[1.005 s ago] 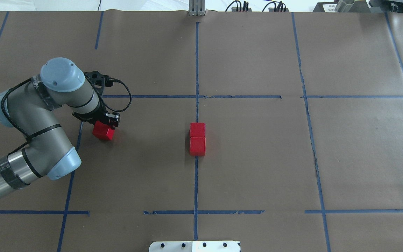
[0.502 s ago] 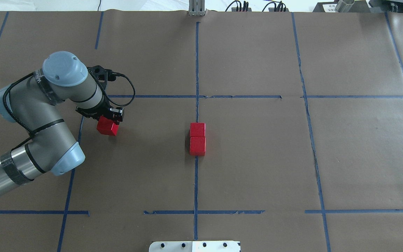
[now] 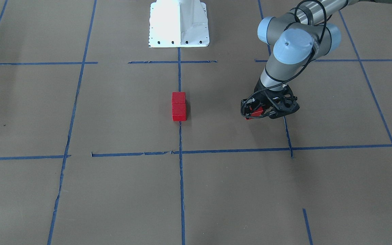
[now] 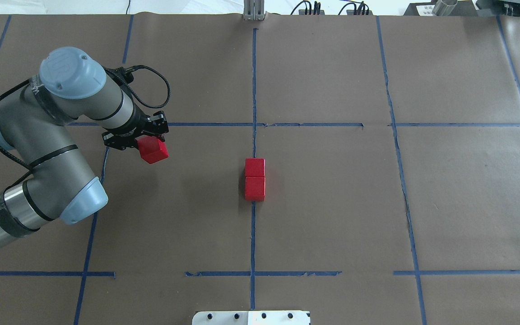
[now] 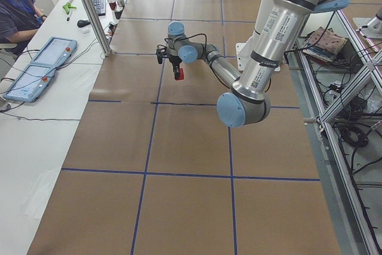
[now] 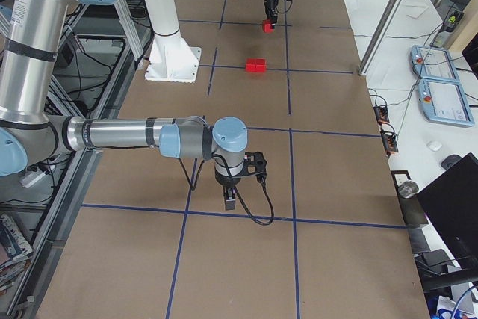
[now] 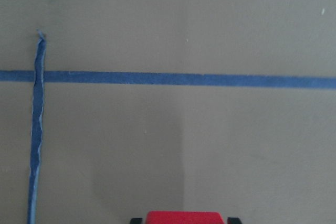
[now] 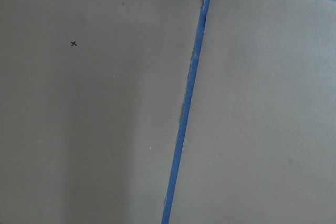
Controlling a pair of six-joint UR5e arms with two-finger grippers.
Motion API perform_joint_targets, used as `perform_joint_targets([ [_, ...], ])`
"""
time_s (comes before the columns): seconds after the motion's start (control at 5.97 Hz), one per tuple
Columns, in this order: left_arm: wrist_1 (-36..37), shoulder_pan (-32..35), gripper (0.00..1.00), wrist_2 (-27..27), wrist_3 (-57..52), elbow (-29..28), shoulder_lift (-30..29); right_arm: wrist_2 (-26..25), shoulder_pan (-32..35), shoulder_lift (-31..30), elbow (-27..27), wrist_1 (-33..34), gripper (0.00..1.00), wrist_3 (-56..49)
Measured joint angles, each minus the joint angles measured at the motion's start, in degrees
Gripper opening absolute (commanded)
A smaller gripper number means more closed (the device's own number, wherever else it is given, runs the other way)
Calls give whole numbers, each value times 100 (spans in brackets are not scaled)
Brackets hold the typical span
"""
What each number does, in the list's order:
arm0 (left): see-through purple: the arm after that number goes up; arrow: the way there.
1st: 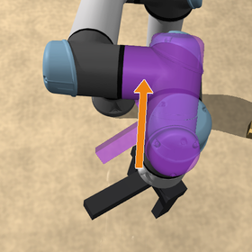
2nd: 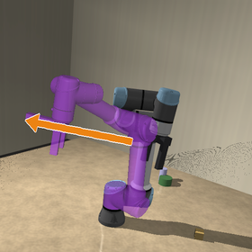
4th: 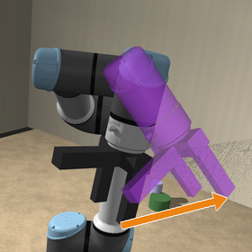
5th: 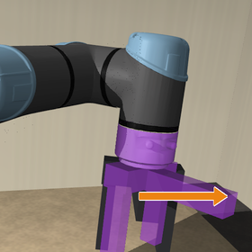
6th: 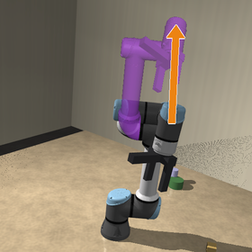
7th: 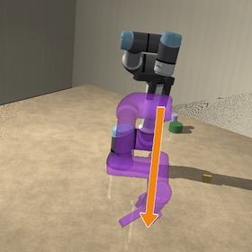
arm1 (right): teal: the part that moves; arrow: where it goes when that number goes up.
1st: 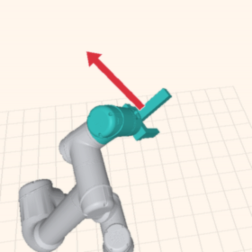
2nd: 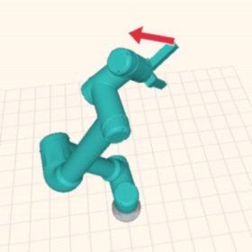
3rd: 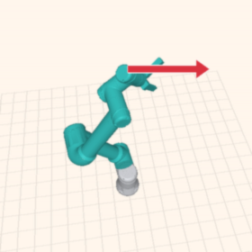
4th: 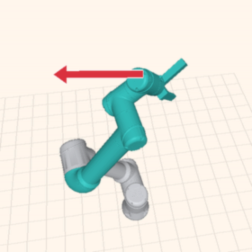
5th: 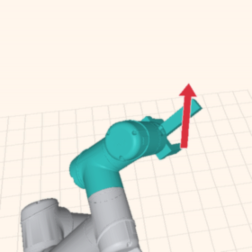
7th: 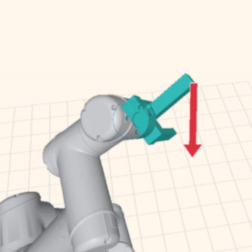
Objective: Form red blocks into L shape at center
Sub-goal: 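Carry the red cube with the left gripper beside the cube pair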
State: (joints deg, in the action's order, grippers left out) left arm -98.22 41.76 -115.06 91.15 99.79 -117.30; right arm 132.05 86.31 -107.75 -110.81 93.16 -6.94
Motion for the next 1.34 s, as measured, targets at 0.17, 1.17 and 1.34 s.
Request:
perform_joint_targets([
  [0.17, 18, -91, 27, 92, 1773, 91, -65, 0, 0, 0, 2, -2, 100, -2],
  [1.17, 1475, -1126, 31, 1010, 6569, -1339, -1942, 2, 0, 0, -9, -8, 100, -12],
  [1.34, 1311, -1177, 32, 1012, 6728, -1526, -2049, -2, 0, 0, -4, -8, 100, -15],
])
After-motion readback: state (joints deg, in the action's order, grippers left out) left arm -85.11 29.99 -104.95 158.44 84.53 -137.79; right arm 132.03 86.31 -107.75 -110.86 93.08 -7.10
